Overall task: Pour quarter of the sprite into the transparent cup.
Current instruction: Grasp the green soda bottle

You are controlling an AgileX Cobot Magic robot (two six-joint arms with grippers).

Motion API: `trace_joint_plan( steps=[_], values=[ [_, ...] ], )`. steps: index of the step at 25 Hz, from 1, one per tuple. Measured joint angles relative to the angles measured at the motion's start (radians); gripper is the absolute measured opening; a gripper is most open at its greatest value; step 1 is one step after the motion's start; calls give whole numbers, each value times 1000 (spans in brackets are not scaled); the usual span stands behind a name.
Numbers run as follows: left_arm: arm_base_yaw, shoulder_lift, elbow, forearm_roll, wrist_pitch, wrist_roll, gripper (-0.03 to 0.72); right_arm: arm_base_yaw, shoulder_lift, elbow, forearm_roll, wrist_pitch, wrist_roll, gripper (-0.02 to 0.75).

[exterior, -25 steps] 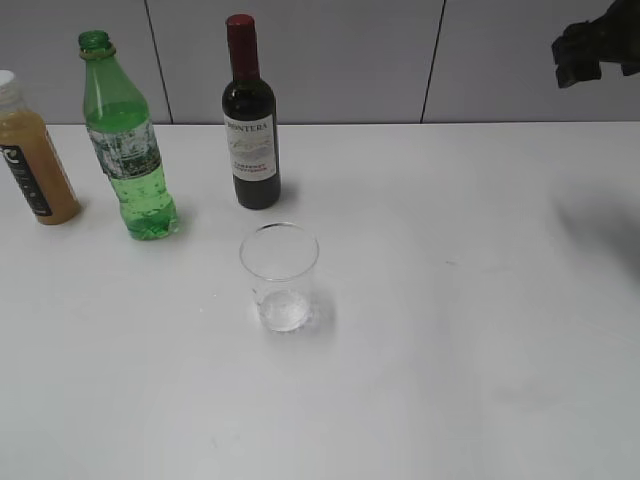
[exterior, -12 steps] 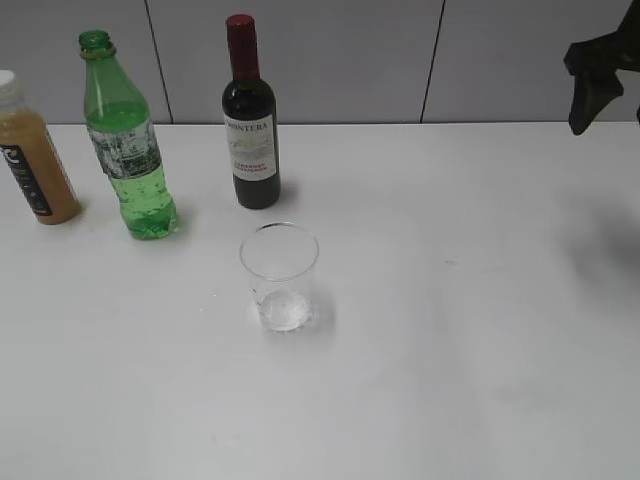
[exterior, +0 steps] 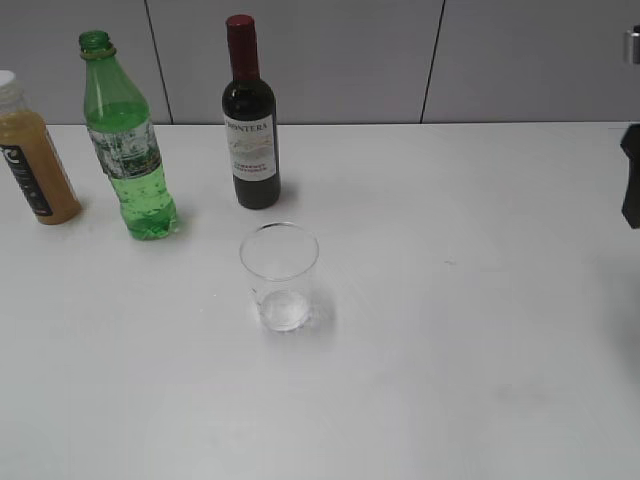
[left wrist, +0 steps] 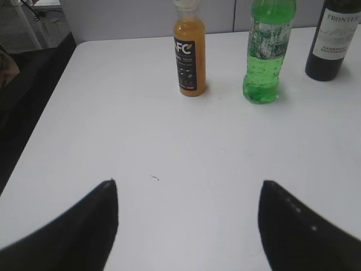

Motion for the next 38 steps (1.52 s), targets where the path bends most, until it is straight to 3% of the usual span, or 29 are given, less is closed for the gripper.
trace_joint_plan(
  steps=[26, 38],
  values=[
    [0, 0, 0, 0, 0, 0, 589, 0, -917, 779, 6, -258, -1, 594],
    [0, 0, 0, 0, 0, 0, 589, 0, -1312, 811, 6, -237, -4, 594]
  ],
)
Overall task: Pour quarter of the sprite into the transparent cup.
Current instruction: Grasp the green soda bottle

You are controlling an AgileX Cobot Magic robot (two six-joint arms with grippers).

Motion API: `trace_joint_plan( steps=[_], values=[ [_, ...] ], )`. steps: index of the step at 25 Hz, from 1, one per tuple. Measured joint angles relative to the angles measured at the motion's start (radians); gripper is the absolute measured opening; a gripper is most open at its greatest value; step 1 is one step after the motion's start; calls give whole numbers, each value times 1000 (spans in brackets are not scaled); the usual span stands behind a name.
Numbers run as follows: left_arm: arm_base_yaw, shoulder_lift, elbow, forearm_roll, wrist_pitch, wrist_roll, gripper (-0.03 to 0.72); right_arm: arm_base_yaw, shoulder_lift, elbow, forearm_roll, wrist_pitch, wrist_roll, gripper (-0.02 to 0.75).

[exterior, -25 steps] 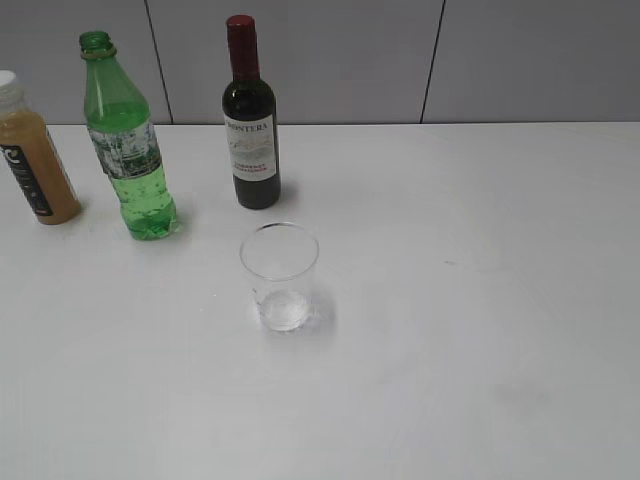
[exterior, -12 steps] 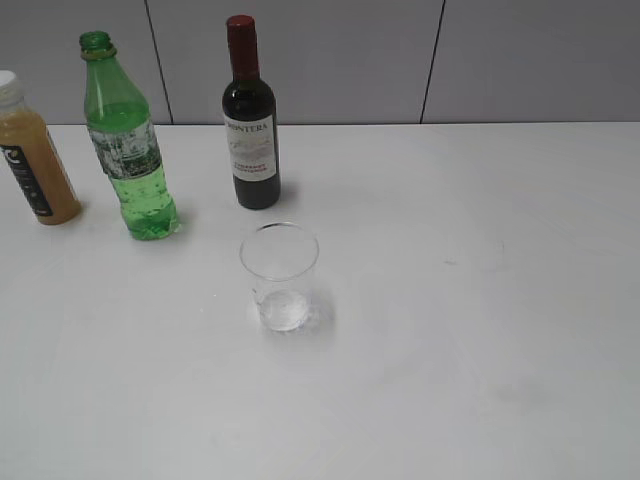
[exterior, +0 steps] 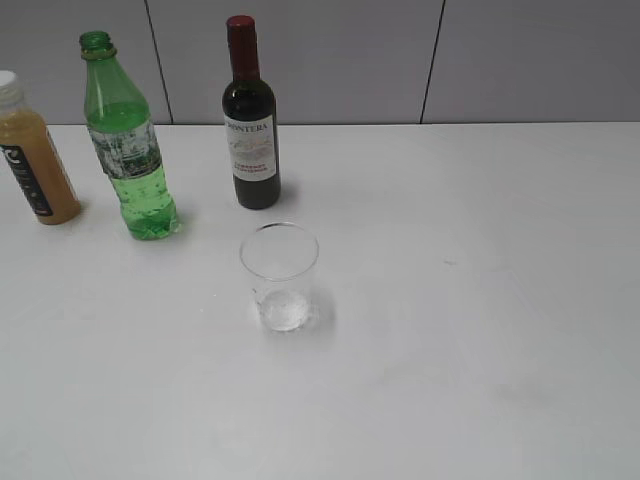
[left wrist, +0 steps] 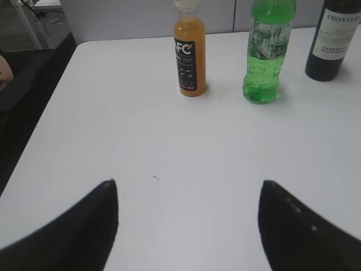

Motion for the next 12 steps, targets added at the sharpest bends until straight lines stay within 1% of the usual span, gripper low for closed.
trace_joint_plan(
  steps=[12],
  values=[
    [0, 0, 0, 0, 0, 0, 589, 0, -263, 4, 0, 2, -1, 594]
  ],
)
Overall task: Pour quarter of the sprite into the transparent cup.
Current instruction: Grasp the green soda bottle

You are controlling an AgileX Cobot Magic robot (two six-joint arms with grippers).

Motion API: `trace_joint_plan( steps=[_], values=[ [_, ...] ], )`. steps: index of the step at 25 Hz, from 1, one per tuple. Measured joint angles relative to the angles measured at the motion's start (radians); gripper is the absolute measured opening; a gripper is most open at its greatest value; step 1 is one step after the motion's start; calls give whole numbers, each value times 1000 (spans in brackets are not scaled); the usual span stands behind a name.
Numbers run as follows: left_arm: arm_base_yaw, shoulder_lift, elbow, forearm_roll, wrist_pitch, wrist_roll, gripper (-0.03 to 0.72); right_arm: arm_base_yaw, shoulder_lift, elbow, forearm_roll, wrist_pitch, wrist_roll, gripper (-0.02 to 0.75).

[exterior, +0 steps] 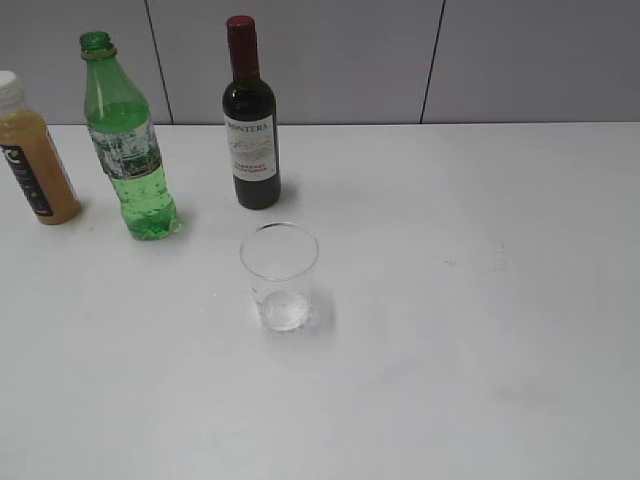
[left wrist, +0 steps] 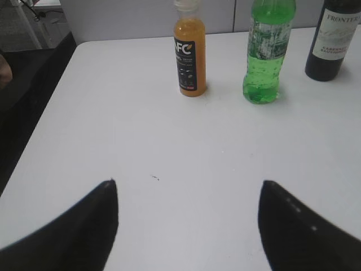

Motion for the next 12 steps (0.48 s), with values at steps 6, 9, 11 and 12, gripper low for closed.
trace_joint_plan(
  steps=[6, 9, 11, 12],
  values=[
    [0, 0, 0, 0, 0, 0, 589, 0, -7, 0, 0, 0, 0, 594],
    [0, 0, 0, 0, 0, 0, 589, 0, -7, 0, 0, 0, 0, 594],
    [0, 0, 0, 0, 0, 0, 589, 0, -7, 0, 0, 0, 0, 594],
    [0, 0, 0, 0, 0, 0, 589, 0, -7, 0, 0, 0, 0, 594]
  ],
)
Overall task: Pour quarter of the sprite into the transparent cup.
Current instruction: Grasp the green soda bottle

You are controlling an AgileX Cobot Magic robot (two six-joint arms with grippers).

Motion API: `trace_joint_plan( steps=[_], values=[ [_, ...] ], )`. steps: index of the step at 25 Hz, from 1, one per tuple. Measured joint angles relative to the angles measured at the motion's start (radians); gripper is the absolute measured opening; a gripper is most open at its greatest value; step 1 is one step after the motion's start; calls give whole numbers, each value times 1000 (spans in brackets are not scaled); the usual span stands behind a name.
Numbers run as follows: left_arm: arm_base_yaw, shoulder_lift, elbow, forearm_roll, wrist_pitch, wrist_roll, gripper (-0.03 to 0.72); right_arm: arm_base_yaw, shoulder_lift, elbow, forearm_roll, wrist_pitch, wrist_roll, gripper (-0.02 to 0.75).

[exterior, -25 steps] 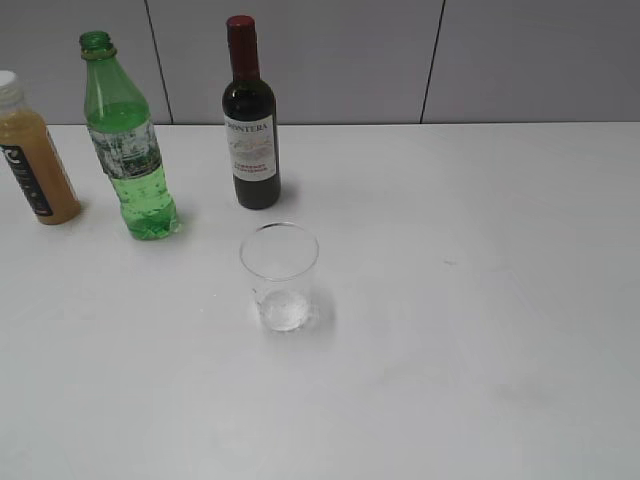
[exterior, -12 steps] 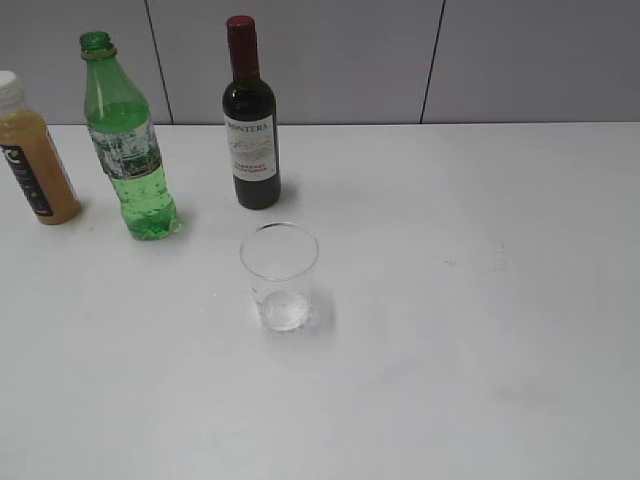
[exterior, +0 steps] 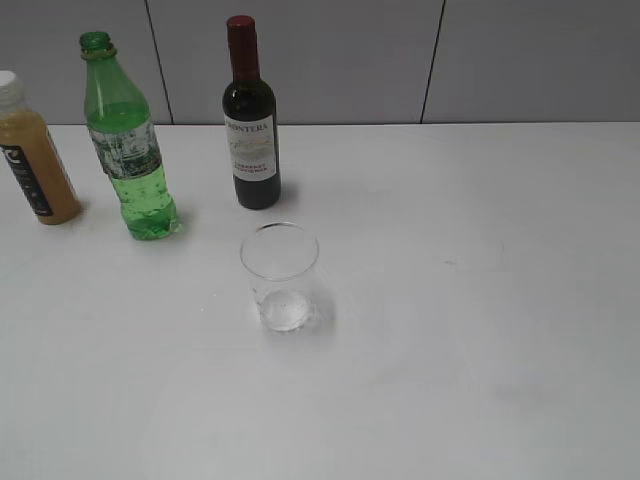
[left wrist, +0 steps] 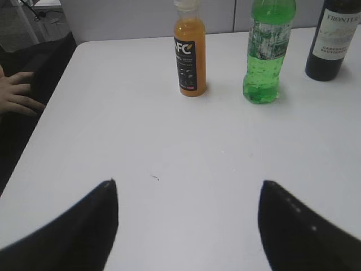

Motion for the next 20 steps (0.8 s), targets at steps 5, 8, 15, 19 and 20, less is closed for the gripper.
trace_joint_plan(
  steps=[5, 8, 15, 19, 20],
  values=[
    [0, 0, 0, 0, -3, 0, 589, 0, 0, 0, 0, 0, 0, 594],
    [0, 0, -5, -1, -17, 0, 589, 0, 0, 0, 0, 0, 0, 594],
    [0, 48, -20, -32, -190, 0, 589, 0, 0, 0, 0, 0, 0, 594],
    [0, 135, -20, -47, -328, 12, 589, 0, 0, 0, 0, 0, 0, 594],
    [0, 163, -20, -50, -360, 22, 589, 0, 0, 0, 0, 0, 0, 594]
  ],
)
